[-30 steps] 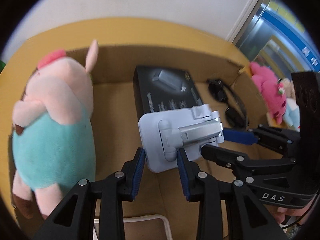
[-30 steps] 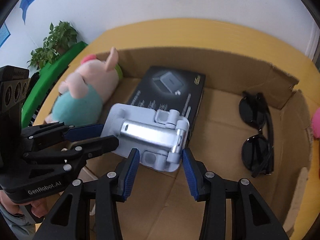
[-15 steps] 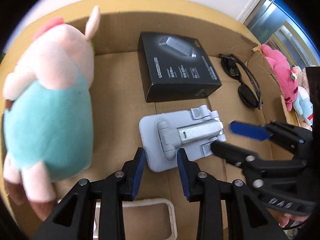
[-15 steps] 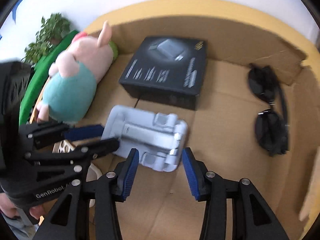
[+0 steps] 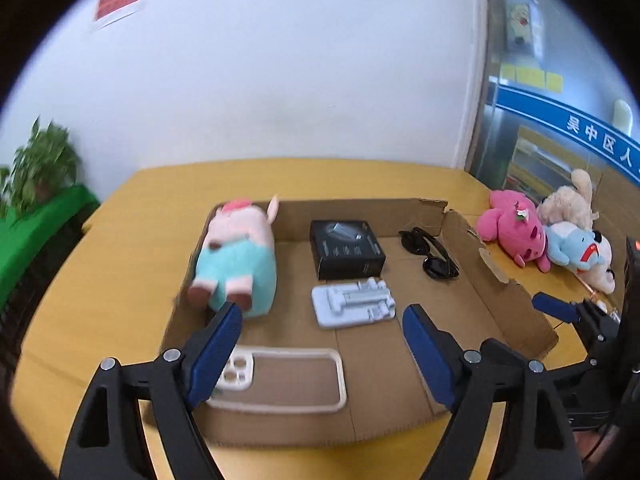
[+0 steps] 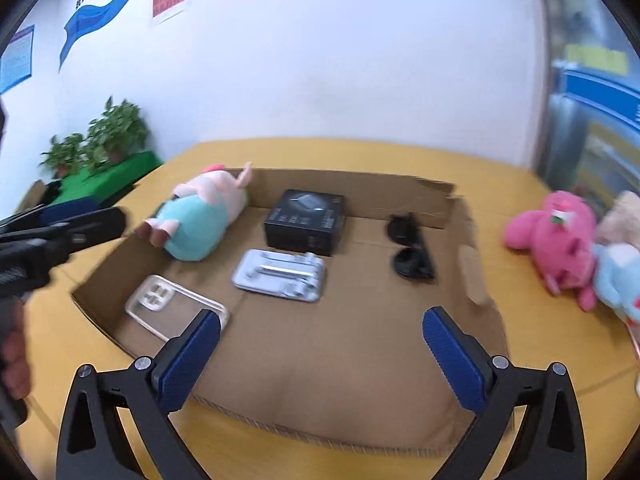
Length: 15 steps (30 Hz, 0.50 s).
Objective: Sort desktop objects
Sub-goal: 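Withdraw the left gripper from the box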
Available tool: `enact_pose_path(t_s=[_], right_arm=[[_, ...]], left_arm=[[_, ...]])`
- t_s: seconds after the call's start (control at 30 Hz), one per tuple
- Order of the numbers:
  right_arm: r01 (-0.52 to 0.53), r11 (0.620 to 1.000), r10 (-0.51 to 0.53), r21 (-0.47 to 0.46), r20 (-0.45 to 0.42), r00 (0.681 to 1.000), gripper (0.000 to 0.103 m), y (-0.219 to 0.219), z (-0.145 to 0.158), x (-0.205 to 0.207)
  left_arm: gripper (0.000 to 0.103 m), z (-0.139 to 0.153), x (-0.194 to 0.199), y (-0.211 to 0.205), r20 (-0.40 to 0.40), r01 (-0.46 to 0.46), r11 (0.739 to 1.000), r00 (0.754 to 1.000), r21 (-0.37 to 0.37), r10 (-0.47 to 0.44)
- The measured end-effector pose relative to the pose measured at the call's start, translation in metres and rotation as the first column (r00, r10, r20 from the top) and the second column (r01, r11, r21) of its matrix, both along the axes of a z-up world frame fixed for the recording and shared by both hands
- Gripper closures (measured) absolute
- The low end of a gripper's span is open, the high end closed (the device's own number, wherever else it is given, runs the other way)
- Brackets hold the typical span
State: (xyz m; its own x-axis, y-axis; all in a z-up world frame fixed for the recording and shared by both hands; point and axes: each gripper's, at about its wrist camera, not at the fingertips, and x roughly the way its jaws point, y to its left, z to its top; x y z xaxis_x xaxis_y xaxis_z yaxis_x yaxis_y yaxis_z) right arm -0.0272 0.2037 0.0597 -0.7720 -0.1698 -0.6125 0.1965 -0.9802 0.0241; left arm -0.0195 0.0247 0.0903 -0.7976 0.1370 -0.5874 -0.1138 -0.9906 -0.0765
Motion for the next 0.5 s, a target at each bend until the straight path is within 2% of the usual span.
enact_pose_path(t_s=[0.07,0.2,0.37,0.43,0.5], right_arm=[[0.040,0.999,-0.040,-0.025,0.002,0.999,0.000,0.007,-0.015,0.003],[0.057,0.998,-0.057,-0.030,0.003,0.998,0.000,0.010,-0.034,0.002],[0.042,0.998,-0.044,-0.036,-0.055,0.998,0.000,0.008,-0.049,0.015],[0.047,0.998,-0.050,-0.038,-0.078,0.996,0.000,0.007,-0.052,0.019],[0.048,0.998,-0.052,-0.036,-0.112,0.992,0.000,0.007,-0.054,0.023]], left_arm=[[0.020,-0.019,0.008,-0.008,0.005,-0.046,0.999,0.999,-0.001,0.046],[0.020,-0.054,0.004,-0.017,0.025,-0.147,0.986,0.988,-0.080,0.149],[0.021,-0.082,0.000,-0.017,0.037,-0.137,0.986,0.989,-0.093,0.141],[0.020,-0.086,0.004,-0.012,-0.010,-0.134,0.982,0.991,-0.136,0.134],[0.020,-0.088,0.004,-0.013,-0.032,-0.126,0.984,0.992,-0.123,0.123]])
